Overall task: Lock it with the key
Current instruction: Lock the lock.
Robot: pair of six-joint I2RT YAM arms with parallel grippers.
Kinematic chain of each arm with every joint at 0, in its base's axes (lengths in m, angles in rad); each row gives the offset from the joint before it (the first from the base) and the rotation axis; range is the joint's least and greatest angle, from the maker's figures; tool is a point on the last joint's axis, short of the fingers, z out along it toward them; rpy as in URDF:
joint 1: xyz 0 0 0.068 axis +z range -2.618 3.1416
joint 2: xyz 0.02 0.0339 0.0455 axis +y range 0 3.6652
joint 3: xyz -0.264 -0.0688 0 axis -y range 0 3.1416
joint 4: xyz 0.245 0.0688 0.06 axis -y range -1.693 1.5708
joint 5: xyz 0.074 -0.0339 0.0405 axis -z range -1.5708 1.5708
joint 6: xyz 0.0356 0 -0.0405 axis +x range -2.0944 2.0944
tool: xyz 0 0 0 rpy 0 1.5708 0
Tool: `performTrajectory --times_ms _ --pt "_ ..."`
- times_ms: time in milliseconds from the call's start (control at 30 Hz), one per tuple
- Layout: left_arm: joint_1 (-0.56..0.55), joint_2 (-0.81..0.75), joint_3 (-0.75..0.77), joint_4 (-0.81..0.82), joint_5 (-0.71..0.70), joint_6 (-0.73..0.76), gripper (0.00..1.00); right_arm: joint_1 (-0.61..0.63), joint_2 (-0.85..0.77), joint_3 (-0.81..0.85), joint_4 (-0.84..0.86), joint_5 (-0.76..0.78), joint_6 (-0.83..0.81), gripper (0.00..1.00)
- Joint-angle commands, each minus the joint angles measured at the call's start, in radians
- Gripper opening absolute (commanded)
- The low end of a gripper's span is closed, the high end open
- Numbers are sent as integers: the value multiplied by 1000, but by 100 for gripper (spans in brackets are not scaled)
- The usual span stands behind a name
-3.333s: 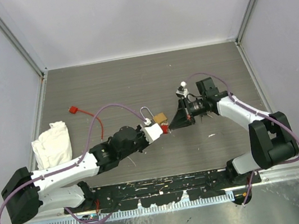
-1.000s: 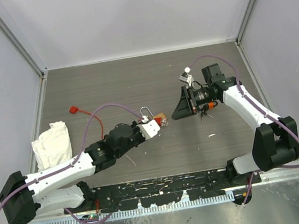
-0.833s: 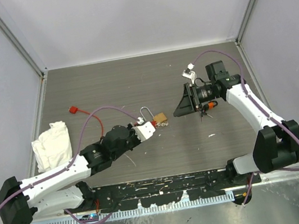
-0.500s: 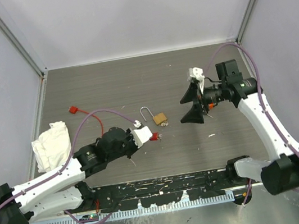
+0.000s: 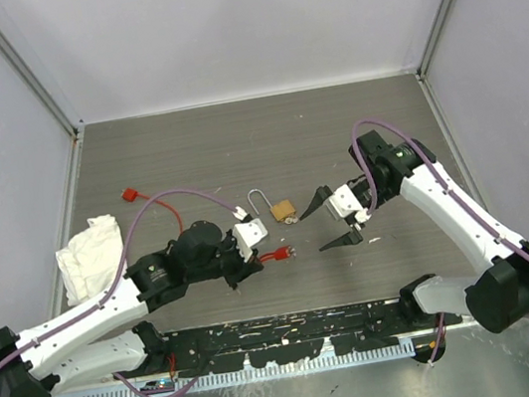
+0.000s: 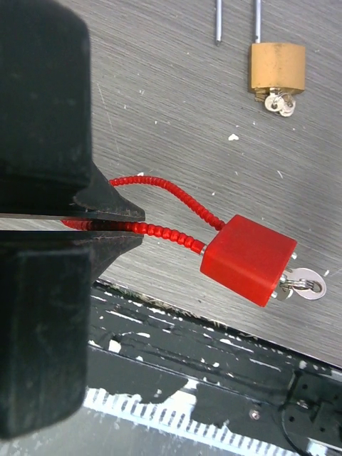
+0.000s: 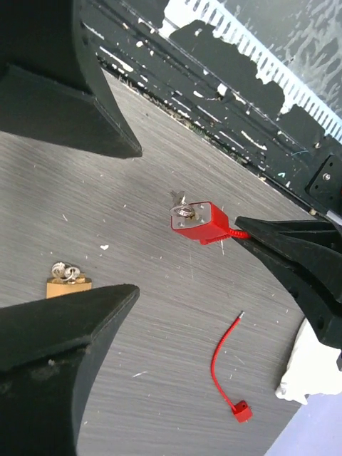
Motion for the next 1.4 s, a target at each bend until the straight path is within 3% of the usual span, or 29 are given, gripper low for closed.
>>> performTrajectory --times_ms 0,167,567,933,1267,1367 --pt "2 -44 31 104 30 -56 0 24 -31 17 57 -13 -47 70" --pt "1 -31 35 113 32 -72 0 99 -47 -39 166 24 43 53" --pt "3 -3 47 123 58 -83 0 182 -44 -66 329 80 247 38" --pt "4 -15 37 134 66 -88 0 212 -49 -96 349 124 272 31" --pt "4 -17 41 121 64 -90 0 224 -53 -81 348 124 304 2" --pt "4 -17 41 107 57 -96 0 224 -58 -79 349 124 338 1"
